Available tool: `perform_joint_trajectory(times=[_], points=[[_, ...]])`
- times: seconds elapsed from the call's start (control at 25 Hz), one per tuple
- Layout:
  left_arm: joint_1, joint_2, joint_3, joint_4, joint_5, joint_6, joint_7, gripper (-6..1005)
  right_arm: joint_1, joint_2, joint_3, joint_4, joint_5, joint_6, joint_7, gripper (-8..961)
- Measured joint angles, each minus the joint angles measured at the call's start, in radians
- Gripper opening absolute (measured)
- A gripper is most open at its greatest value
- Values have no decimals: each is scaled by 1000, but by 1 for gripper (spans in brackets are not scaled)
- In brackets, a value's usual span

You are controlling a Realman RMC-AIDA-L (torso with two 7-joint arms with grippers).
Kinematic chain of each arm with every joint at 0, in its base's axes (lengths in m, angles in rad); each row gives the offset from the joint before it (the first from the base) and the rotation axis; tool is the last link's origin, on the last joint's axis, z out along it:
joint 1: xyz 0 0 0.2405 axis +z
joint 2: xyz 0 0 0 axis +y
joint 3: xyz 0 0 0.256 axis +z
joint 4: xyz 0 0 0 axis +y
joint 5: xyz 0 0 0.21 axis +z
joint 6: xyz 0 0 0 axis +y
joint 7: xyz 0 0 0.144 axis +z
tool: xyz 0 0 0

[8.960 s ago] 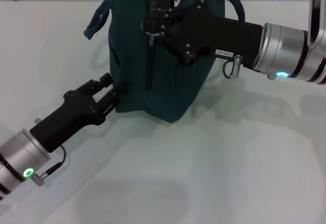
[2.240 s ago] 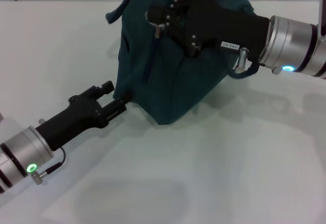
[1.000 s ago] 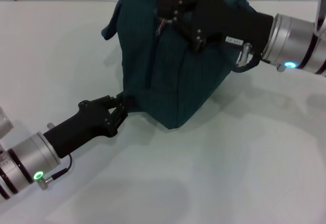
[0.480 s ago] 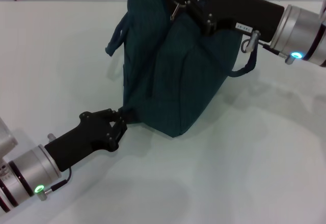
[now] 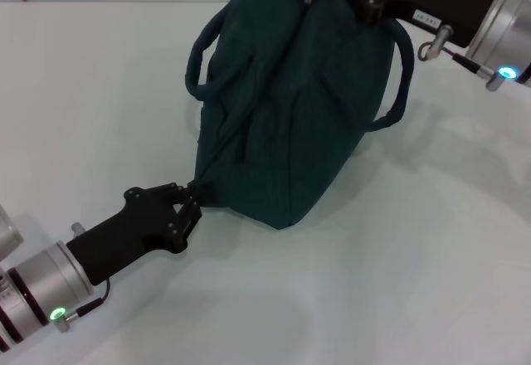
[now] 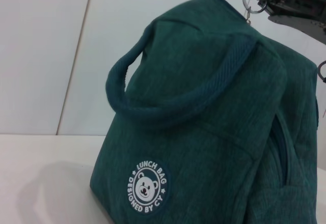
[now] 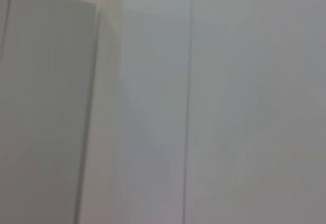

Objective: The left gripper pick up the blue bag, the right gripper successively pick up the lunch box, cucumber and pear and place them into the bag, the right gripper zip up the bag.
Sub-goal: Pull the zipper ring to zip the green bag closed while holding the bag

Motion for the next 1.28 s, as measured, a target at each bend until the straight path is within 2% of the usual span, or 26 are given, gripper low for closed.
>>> perform_joint_trajectory(times=[0.2, 0.4, 0.6, 0.68, 1.0, 1.16, 1.28], points=[[-7, -2, -7, 0, -15, 3, -5, 63, -3, 0, -1, 8, 0, -12, 1, 18], [-15, -3, -10, -3, -105, 42, -10, 65, -3, 1, -53, 10, -4, -37, 4, 18], [-22, 4, -9, 2, -148, 84, -37, 66, -13, 1, -75, 11, -5, -65, 1, 18], [-28, 6, -4, 3, -141, 120, -46, 226, -18, 1, -75, 15, -4, -66, 0, 18], [-23, 7, -1, 76, -111, 165, -147, 475, -24, 1, -76, 24, -5, -84, 0, 18], [-46, 5, 1, 92, -101, 172, -179, 614, -28, 2, -77, 24, -6, -98, 0, 18], [-67, 4, 1, 90, -101, 164, -183, 615, -31, 3, -77, 24, -6, -108, 0, 18]])
